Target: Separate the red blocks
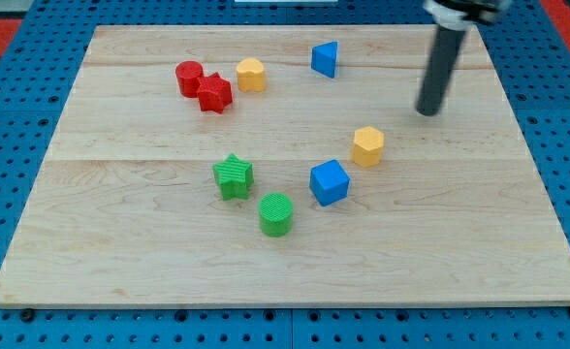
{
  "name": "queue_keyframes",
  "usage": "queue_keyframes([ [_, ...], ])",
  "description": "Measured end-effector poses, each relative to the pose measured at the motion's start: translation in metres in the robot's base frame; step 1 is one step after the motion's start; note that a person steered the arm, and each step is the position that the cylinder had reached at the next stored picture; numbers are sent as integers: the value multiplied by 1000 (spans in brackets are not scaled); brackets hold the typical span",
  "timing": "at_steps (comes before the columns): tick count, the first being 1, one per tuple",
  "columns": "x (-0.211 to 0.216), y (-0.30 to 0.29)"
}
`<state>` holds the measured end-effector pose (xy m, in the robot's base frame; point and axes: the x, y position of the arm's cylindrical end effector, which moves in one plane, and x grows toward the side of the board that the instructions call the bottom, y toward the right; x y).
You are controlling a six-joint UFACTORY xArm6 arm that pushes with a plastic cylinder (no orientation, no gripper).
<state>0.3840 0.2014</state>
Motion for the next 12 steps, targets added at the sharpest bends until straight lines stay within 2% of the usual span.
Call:
queue_keyframes([
  [1,74,6],
  [2,117,-33],
  [3,120,-71],
  [7,120,-120],
  [11,119,-129],
  [12,121,-79],
])
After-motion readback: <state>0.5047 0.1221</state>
